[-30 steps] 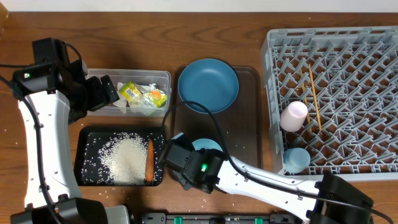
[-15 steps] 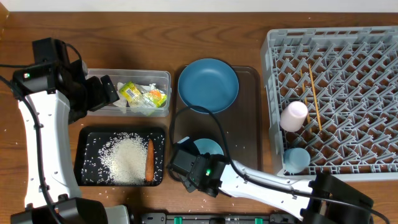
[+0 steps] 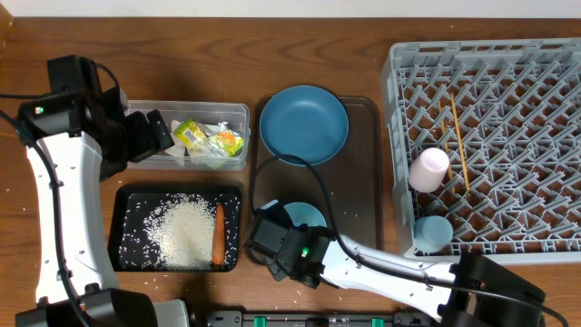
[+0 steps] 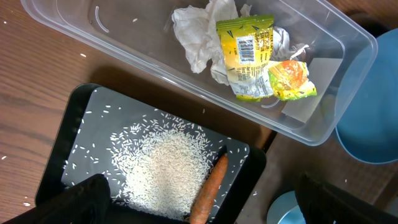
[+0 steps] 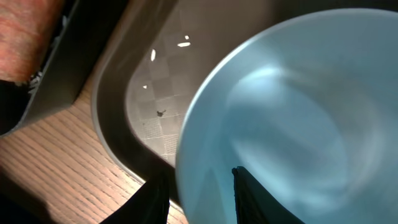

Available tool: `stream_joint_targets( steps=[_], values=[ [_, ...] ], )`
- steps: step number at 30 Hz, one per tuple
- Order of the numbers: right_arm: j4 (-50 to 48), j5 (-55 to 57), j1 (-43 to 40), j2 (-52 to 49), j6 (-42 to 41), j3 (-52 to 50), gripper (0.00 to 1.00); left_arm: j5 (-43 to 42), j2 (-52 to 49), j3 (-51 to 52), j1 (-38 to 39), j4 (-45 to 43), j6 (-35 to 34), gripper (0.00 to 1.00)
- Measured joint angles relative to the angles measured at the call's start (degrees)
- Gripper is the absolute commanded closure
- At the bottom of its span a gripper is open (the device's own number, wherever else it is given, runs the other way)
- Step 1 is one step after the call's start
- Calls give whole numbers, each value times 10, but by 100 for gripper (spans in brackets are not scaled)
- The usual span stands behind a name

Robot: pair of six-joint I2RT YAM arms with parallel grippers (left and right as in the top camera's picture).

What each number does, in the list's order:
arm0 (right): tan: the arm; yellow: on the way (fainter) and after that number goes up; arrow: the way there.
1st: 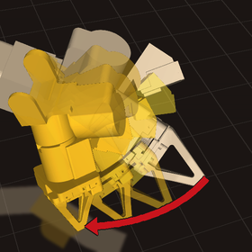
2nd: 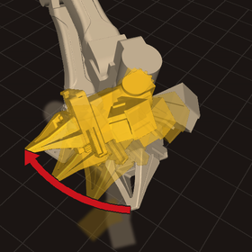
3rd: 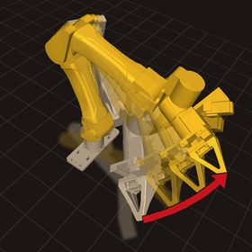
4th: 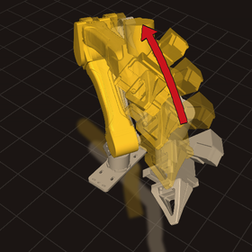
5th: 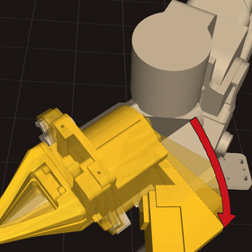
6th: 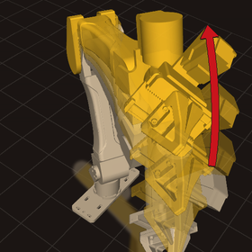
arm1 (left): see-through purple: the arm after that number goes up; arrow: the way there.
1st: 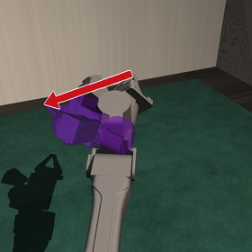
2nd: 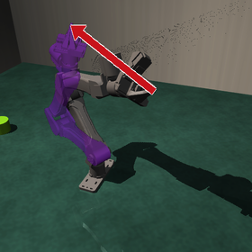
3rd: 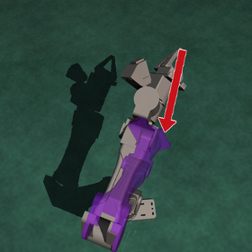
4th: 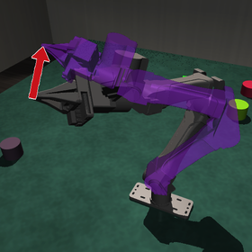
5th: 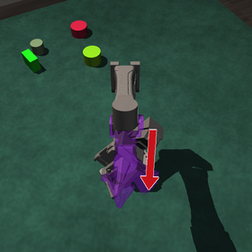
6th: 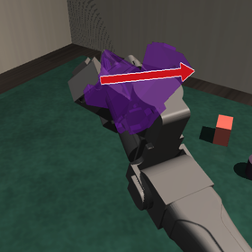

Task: Sort waste into correct bins and load items into the dishwasher rack
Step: 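Grasp the rim of the light-blue bowl with the right gripper, then lift the light-blue bowl and carry it right toward the rack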

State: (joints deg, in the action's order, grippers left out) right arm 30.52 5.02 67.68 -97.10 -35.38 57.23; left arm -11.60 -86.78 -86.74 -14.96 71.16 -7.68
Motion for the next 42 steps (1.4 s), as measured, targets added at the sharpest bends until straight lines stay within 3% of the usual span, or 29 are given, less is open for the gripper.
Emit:
stream_joint_targets(
  steps=[11, 17, 26, 42],
  values=[
    [-7, 17, 0, 0, 0, -15, 73, 0, 0, 0, 0, 0, 0, 3],
    [-8, 22, 0, 0, -2, -15, 90, 0, 0, 0, 0, 0, 0, 3],
    [-8, 24, 0, 4, 0, -15, 99, 0, 0, 0, 0, 0, 0, 3],
    [-7, 6, -2, 101, 60, -15, 99, 0, 0, 0, 0, 0, 0, 3]
  ],
)
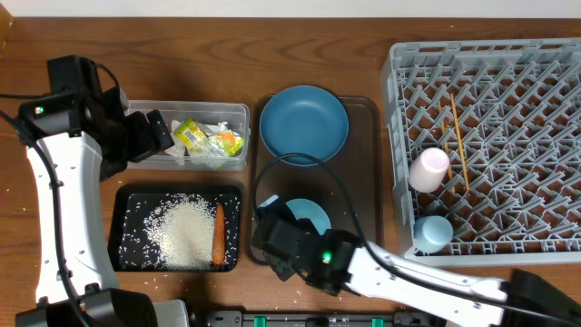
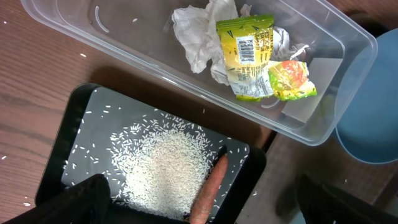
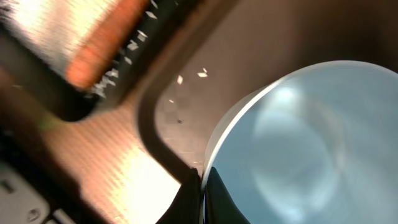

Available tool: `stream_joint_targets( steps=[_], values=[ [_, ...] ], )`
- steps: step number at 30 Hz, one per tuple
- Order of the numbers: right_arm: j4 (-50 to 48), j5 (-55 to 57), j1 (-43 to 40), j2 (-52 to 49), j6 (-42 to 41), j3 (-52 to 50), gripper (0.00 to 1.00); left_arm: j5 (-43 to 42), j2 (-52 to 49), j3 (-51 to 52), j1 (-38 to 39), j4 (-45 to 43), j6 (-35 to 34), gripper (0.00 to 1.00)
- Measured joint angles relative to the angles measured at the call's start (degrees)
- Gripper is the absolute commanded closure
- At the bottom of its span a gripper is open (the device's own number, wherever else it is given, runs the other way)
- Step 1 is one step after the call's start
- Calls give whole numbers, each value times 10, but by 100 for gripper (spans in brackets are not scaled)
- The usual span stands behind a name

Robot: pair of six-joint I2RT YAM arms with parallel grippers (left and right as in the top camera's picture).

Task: Sort waste into correct bins and load items into the dishwasher rack
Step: 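Lift the light-blue bowl and carry it right toward the rack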

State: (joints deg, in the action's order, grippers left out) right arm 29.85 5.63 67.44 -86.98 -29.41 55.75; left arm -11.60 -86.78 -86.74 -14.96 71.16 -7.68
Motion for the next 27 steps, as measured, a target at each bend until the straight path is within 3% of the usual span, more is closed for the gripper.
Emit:
stream_joint_targets(
  steps=[6, 13, 18, 27],
  values=[
    [0, -38, -35, 76, 21, 0, 99, 0, 0, 0, 0, 0, 0, 3],
    [0, -97, -132, 154, 56, 0, 99, 0, 0, 0, 0, 0, 0, 3],
    [-2, -164, -249, 203, 75, 0, 99, 0, 0, 0, 0, 0, 0, 3],
    [-32, -374, -542, 233, 122, 0, 99, 0, 0, 0, 0, 0, 0, 3]
  ],
)
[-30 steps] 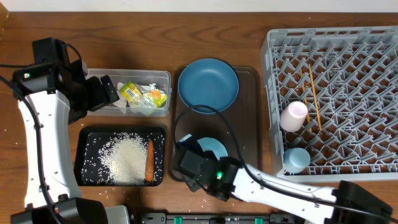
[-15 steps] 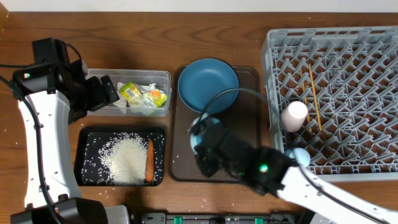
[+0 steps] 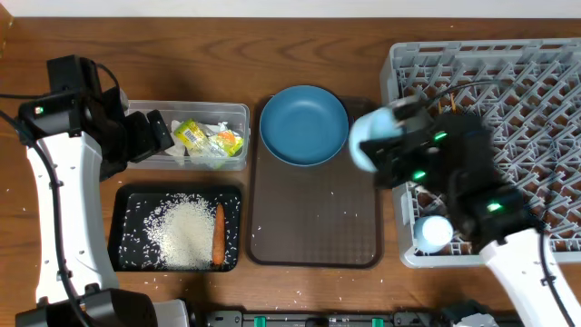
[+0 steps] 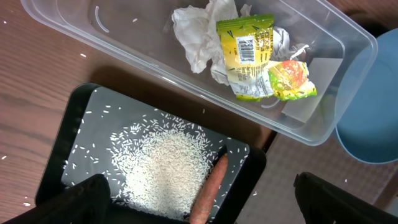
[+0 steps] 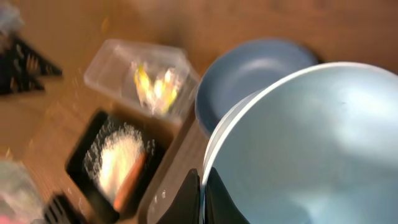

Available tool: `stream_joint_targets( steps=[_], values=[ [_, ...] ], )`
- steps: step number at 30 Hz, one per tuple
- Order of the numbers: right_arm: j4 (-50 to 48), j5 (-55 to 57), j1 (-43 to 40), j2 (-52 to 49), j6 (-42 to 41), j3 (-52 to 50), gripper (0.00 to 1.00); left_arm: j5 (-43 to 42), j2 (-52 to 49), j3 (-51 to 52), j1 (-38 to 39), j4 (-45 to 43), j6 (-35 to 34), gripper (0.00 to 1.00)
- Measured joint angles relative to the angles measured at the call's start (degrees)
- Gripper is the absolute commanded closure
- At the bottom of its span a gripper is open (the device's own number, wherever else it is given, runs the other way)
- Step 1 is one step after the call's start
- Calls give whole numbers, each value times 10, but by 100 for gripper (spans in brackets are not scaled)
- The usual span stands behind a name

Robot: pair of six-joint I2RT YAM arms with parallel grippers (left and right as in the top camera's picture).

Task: Sort waste into correct bins and load items into the dishwasher rack
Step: 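Lift the light-blue bowl and carry it right toward the rack, then lower the bowl upside down into the rack's top area and release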

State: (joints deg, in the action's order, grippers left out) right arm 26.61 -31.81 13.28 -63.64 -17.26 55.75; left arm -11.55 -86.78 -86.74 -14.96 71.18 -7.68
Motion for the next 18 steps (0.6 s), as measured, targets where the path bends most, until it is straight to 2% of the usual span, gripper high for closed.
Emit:
stream_joint_targets(
  steps=[5, 8, 14, 18],
  values=[
    [-82, -146, -159, -3, 3, 0, 99, 0, 0, 0, 0, 0, 0, 3],
    [-164, -252, -253, -21, -13, 0, 99, 0, 0, 0, 0, 0, 0, 3],
    [-372, -413, -347, -101, -82, 2, 99, 0, 0, 0, 0, 0, 0, 3],
    [-541, -479, -364, -183, -182, 1, 99, 0, 0, 0, 0, 0, 0, 3]
  ],
)
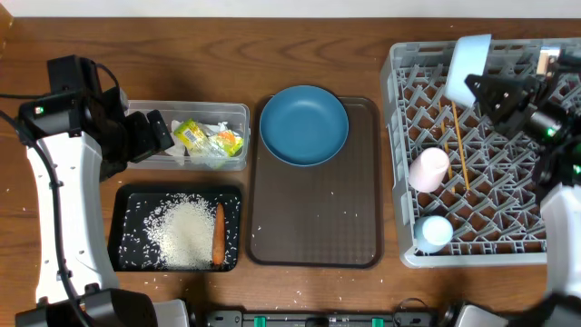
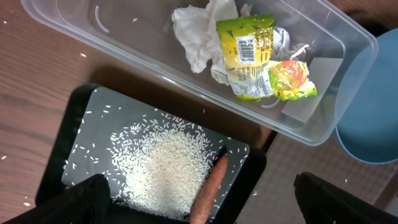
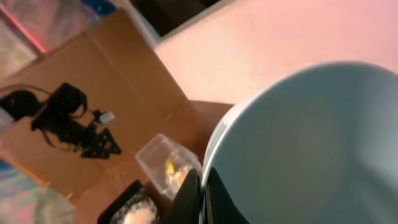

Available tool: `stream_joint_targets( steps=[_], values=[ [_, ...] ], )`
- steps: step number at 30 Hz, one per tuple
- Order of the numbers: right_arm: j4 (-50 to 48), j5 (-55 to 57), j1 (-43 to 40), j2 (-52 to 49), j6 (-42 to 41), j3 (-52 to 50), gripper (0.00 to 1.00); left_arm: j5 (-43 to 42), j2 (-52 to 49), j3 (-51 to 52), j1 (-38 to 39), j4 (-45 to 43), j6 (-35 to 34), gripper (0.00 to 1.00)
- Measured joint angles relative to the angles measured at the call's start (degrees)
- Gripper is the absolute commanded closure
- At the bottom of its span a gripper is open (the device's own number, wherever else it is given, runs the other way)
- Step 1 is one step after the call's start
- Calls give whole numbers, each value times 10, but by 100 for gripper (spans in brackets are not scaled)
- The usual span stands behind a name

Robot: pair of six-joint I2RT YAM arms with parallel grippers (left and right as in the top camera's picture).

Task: Sort waste into correct bins and load items into the dishwasher rack
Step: 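Lower the bowl upside down into the rack's top area and release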

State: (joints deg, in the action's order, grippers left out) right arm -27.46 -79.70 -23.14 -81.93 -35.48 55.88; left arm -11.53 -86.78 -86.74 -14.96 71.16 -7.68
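My right gripper (image 1: 476, 84) is shut on the rim of a light blue bowl (image 1: 465, 56), which stands tilted on edge over the far left corner of the grey dishwasher rack (image 1: 545, 173). In the right wrist view the bowl (image 3: 305, 143) fills the frame, with the gripper (image 3: 200, 182) pinching its edge. A blue plate (image 1: 303, 124) lies on the brown tray (image 1: 318, 222). My left gripper (image 2: 199, 202) hangs open above the black tray (image 2: 74, 124) that holds rice (image 2: 165, 168) and a carrot (image 2: 208, 186). Wrappers (image 2: 255, 53) lie in the clear bin (image 2: 112, 43).
In the rack are a pink cup (image 1: 428, 169), a light blue cup (image 1: 434, 232) and chopsticks (image 1: 457, 136). Rice grains are scattered on the brown tray and the wooden table (image 1: 54, 272). The left arm (image 1: 64, 182) stands along the table's left side.
The right gripper has moved with the bowl from beside the rack's left edge to over its far left corner, and the bowl now stands on edge. The left arm is unchanged.
The right gripper was at the rim of the light blue bowl on the near left of the brown tray. Then it was shut on the rim there. Then it held the bowl aloft beside the rack, and now over it. The left gripper stayed open.
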Motion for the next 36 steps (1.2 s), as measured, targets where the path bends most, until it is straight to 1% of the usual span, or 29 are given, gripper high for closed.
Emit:
stream_joint_targets(
  steps=[5, 8, 12, 21, 30, 36],
  values=[
    [-183, -33, 0, -102, -108, 0, 99, 0, 0, 0, 0, 0, 0, 3],
    [-235, -35, -1, -154, -154, 0, 99, 0, 0, 0, 0, 0, 0, 3],
    [-241, -28, -23, -206, -184, 0, 99, 0, 0, 0, 0, 0, 0, 3],
    [-243, -10, -58, -299, -181, 0, 99, 0, 0, 0, 0, 0, 0, 3],
    [-247, -2, -74, -310, -179, 0, 99, 0, 0, 0, 0, 0, 0, 3],
    [-243, 7, -95, -314, -179, 0, 83, 0, 0, 0, 0, 0, 0, 3]
  ],
)
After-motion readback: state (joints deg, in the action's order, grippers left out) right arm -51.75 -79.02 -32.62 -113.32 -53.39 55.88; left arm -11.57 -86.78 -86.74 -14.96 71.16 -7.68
